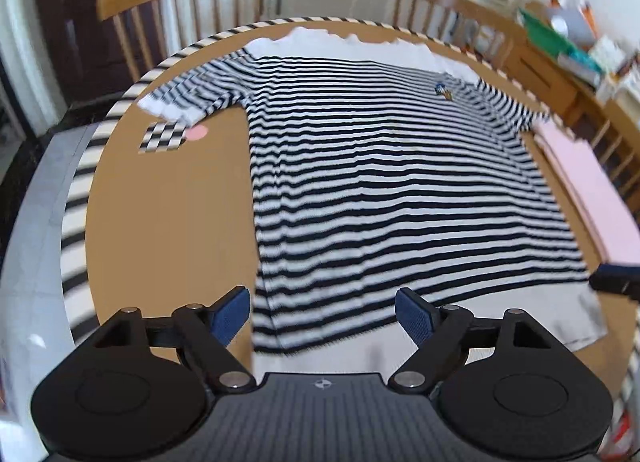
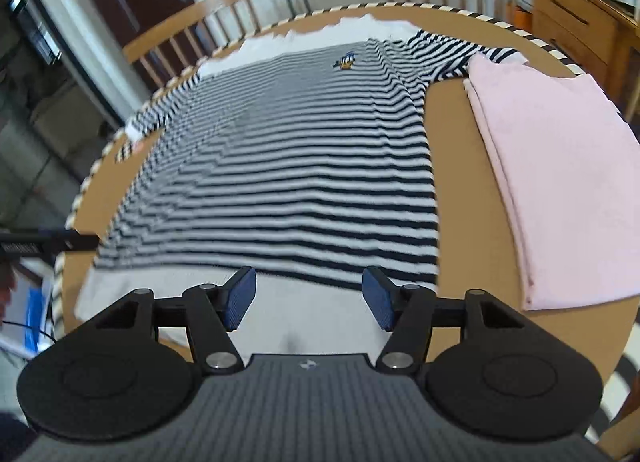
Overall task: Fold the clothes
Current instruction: 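Open both grippers on the hem and lift them away from the sweater, then grasp the striped sleeve cuff near the checkered marker with both grippers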
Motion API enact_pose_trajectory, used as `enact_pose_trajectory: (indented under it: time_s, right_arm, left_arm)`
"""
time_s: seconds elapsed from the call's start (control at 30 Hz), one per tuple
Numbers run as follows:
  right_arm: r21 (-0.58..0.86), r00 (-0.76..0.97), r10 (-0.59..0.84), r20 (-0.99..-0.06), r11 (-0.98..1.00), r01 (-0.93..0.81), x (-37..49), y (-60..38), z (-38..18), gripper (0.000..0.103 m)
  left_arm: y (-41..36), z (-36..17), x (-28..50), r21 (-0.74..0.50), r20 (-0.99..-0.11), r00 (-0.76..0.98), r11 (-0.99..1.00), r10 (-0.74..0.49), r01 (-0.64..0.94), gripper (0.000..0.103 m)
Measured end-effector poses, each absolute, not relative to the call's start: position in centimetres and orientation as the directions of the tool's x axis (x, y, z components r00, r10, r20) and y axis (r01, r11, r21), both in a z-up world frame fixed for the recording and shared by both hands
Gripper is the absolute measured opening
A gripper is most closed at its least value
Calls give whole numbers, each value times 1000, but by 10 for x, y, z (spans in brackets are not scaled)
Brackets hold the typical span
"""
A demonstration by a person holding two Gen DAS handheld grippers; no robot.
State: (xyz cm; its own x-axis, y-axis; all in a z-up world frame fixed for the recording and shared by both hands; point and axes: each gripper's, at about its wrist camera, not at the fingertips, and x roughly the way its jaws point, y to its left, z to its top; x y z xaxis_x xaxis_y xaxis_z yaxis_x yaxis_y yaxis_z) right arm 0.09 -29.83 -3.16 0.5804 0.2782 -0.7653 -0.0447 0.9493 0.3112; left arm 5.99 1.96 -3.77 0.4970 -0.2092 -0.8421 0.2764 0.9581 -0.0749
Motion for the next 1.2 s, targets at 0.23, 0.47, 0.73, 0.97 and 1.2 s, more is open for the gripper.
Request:
enact_pose_trajectory:
  time_s: [0.23,0.47,0.73,0.97,1.2]
  right_arm:
    - [283,623,192,-758,958,49,8,-214,-14,62]
    - [269,682,109,-723,954,132,10,-105,3,70]
    - [249,682,80,-727,956,152,16,-34,14,70]
    - [266,693,74,-717,948,174,61,-4,6,70]
    - [318,687,98,-720,927,201,137,28,-24,60]
  left_arm:
    - [55,-30,84,-67,-818,493,901,-296,429,82]
    - [124,-17,105,-56,-808,480,857,-340,513,82]
    - [179,-8,134,-76,-812,454,838,-367,541,82]
    - [201,-13,189,-82,-802,437,800,-408,594,82]
    - [218,-24,283,-101,-798,387,735,-462,670,75]
